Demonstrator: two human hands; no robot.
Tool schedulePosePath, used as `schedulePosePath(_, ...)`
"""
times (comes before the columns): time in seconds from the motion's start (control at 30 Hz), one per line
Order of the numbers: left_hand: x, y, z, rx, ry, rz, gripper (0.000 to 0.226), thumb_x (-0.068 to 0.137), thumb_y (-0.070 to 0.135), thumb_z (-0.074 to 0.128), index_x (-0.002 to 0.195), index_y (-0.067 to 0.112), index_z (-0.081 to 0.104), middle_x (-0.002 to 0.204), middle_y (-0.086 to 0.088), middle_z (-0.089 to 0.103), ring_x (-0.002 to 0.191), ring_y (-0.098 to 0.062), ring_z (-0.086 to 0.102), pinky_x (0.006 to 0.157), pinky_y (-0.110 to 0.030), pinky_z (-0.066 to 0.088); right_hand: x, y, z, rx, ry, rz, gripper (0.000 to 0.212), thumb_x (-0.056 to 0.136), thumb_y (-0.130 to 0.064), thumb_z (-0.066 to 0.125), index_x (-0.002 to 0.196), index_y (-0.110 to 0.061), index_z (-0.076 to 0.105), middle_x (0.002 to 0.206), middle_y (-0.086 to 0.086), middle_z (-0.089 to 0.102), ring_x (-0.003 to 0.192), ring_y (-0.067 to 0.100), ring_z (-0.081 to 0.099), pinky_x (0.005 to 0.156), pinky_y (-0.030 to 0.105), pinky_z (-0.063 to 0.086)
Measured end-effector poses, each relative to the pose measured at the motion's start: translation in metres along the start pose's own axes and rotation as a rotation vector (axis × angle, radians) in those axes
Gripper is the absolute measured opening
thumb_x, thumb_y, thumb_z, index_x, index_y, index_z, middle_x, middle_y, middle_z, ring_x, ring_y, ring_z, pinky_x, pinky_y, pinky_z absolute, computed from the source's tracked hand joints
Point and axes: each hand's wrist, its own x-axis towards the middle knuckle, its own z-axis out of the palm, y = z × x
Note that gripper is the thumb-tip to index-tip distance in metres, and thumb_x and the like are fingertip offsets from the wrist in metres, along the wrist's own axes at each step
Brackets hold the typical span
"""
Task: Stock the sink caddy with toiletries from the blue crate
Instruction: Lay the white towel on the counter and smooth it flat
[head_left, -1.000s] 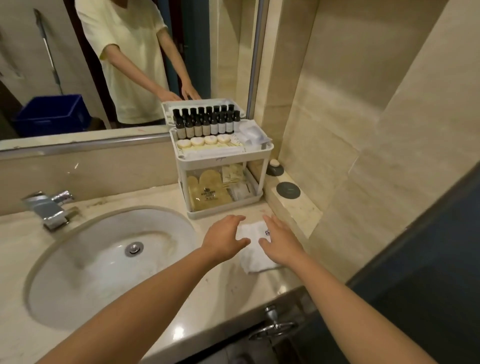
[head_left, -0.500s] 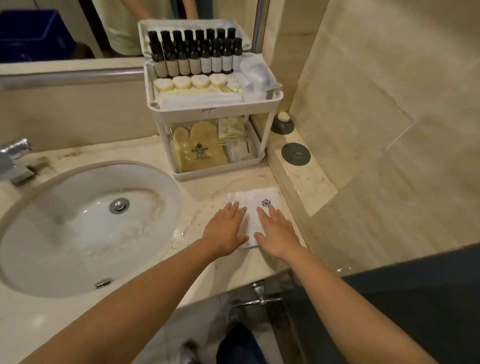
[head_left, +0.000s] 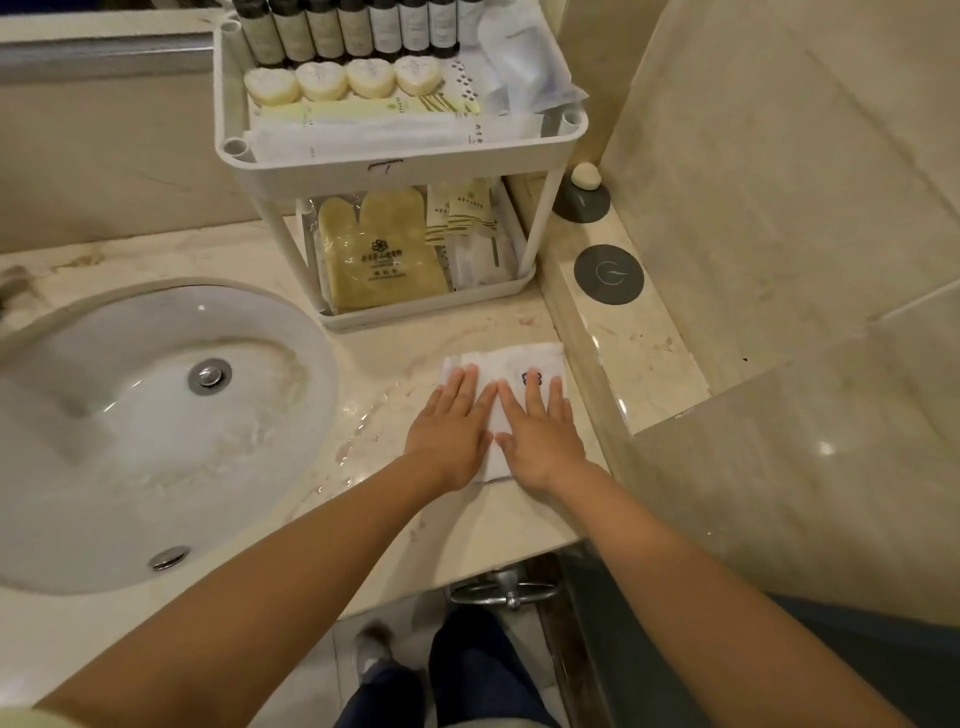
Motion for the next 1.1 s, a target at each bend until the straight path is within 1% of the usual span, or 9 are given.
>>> schedulePosePath(0.13, 0.021, -0.004, -0.014, 0.006, -0.013, -0.009, 0.064, 0.104, 0.037, 0.026, 0.154, 0.021, -0.011, 0.160, -0.009, -0.022, 0.147, -0.023, -0.022, 0.122, -0.036, -0.002, 0.019, 0.002, -0.019, -0.022, -0.022, -0.008, 0.067, 0.105, -0.036, 0.033, 0.155, -0.031, -0.012, 0.159, 0.010, -0.027, 0.144, 0.037, -0.027, 0.121, 0.047, -0.008)
schedulePosePath(0.23, 0.038, -0.008, -0.024, 0.017, -0.026, -0.011, 0.065, 0.104, 0.038, 0.028, 0.155, 0.021, -0.010, 0.160, -0.009, -0.022, 0.148, -0.023, -0.020, 0.122, -0.037, -0.003, 0.035, 0.004, -0.031, -0.035, -0.024, -0.009, 0.068, 0.104, -0.037, 0.035, 0.155, -0.031, -0.010, 0.160, 0.010, -0.025, 0.145, 0.038, -0.025, 0.121, 0.048, -0.006)
schedulePosePath(0.43, 0.061, -0.017, -0.037, 0.030, -0.044, -0.024, 0.067, 0.104, 0.039, 0.029, 0.155, 0.020, -0.009, 0.160, -0.010, -0.020, 0.148, -0.023, -0.017, 0.122, -0.037, -0.002, 0.059, 0.003, -0.047, -0.060, -0.036, -0.020, 0.070, 0.104, -0.037, 0.037, 0.155, -0.031, -0.010, 0.160, 0.010, -0.025, 0.146, 0.037, -0.025, 0.120, 0.046, -0.008)
schedulePosePath(0.6, 0.071, -0.025, -0.046, 0.038, -0.003, -0.033, 0.065, 0.104, 0.038, 0.029, 0.156, 0.019, -0.006, 0.161, -0.008, -0.018, 0.148, -0.021, -0.017, 0.121, -0.034, -0.003, 0.079, -0.002, -0.061, -0.039, -0.085, -0.020, 0.075, 0.101, -0.037, 0.041, 0.155, -0.032, -0.011, 0.159, 0.009, -0.029, 0.145, 0.036, -0.028, 0.120, 0.045, -0.010)
schedulePosePath(0.73, 0.071, -0.025, -0.047, 0.042, -0.024, -0.032, 0.068, 0.104, 0.039, 0.029, 0.155, 0.017, -0.009, 0.160, -0.008, -0.021, 0.148, -0.021, -0.019, 0.122, -0.035, -0.003, 0.084, -0.001, -0.063, -0.002, -0.091, -0.030, 0.079, 0.097, -0.052, 0.042, 0.155, -0.035, -0.010, 0.157, 0.006, -0.033, 0.143, 0.034, -0.031, 0.118, 0.045, -0.013)
schedulePosePath(0.8, 0.071, -0.023, -0.048, 0.046, -0.043, -0.042, 0.069, 0.104, 0.040, 0.029, 0.155, 0.016, -0.011, 0.160, -0.008, -0.022, 0.147, -0.021, -0.020, 0.122, -0.035, -0.003, 0.083, 0.001, -0.061, 0.004, -0.084, -0.035, 0.080, 0.096, -0.055, 0.042, 0.154, -0.037, -0.010, 0.157, 0.004, -0.034, 0.143, 0.032, -0.032, 0.118, 0.044, -0.014)
schedulePosePath(0.93, 0.067, -0.018, -0.047, 0.072, -0.081, -0.066, 0.069, 0.104, 0.040, 0.025, 0.153, 0.014, -0.016, 0.158, -0.011, -0.026, 0.147, -0.023, -0.021, 0.121, -0.036, -0.005, 0.079, 0.001, -0.062, -0.010, -0.099, -0.036, 0.081, 0.096, -0.051, 0.044, 0.154, -0.037, -0.011, 0.158, 0.004, -0.033, 0.144, 0.032, -0.031, 0.118, 0.044, -0.013)
schedulePosePath(1.1, 0.057, -0.014, -0.048, 0.073, -0.127, -0.098, 0.070, 0.104, 0.041, 0.026, 0.152, 0.015, -0.018, 0.157, -0.010, -0.028, 0.147, -0.023, -0.022, 0.119, -0.036, -0.005, 0.066, -0.002, -0.057, -0.035, -0.119, -0.047, 0.078, 0.098, -0.048, 0.040, 0.153, -0.037, -0.015, 0.157, 0.004, -0.034, 0.144, 0.031, -0.032, 0.120, 0.045, -0.013)
